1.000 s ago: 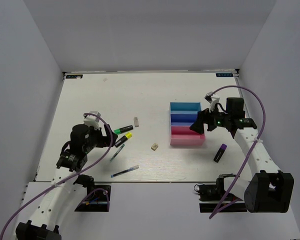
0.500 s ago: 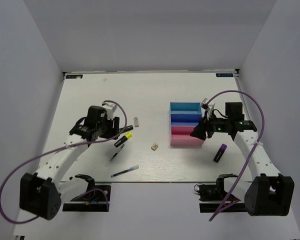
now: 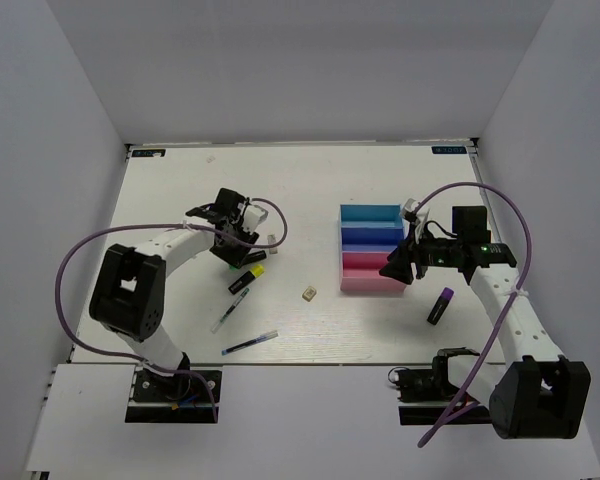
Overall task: Sort the stationery into containers
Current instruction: Grab a piece of stationery with the left arm, then place the stationery into the container, then grab a piece of stationery with the left arm
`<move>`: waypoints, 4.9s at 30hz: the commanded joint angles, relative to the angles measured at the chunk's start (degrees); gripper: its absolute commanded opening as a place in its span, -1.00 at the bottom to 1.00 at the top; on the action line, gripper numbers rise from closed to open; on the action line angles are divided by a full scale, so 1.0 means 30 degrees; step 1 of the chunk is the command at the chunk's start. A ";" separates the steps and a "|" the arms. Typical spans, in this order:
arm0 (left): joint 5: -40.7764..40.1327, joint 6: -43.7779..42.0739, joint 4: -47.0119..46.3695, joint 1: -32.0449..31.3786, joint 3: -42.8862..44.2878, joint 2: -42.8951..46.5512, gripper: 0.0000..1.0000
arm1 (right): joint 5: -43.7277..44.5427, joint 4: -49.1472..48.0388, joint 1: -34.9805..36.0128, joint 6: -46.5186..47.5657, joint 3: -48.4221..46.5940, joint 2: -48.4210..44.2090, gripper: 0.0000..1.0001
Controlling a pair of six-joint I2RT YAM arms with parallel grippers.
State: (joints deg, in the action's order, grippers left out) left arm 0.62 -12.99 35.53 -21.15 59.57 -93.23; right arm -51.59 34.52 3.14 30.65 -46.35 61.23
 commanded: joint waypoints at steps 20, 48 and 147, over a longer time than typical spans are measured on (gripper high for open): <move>0.0555 -0.2669 -0.0534 -0.0946 0.2116 -0.3903 0.23 | -0.0350 0.0387 0.0068 0.0300 -0.0781 0.0067 0.18; -0.0267 0.0612 -0.0916 -0.5282 0.7380 -0.0825 -1.00 | 0.0670 0.0125 0.0068 0.0153 -0.0694 -0.0459 -1.00; -0.0677 0.3306 -0.1619 -0.2532 -0.0286 -0.2027 0.08 | 0.7148 -0.3246 -0.0020 -0.2542 0.1533 -0.1895 -0.74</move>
State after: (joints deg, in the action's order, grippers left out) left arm -3.14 -2.68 30.44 -29.28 58.15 -98.30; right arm -30.72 25.36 3.33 22.76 -40.14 55.24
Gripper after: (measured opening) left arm 0.569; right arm 0.126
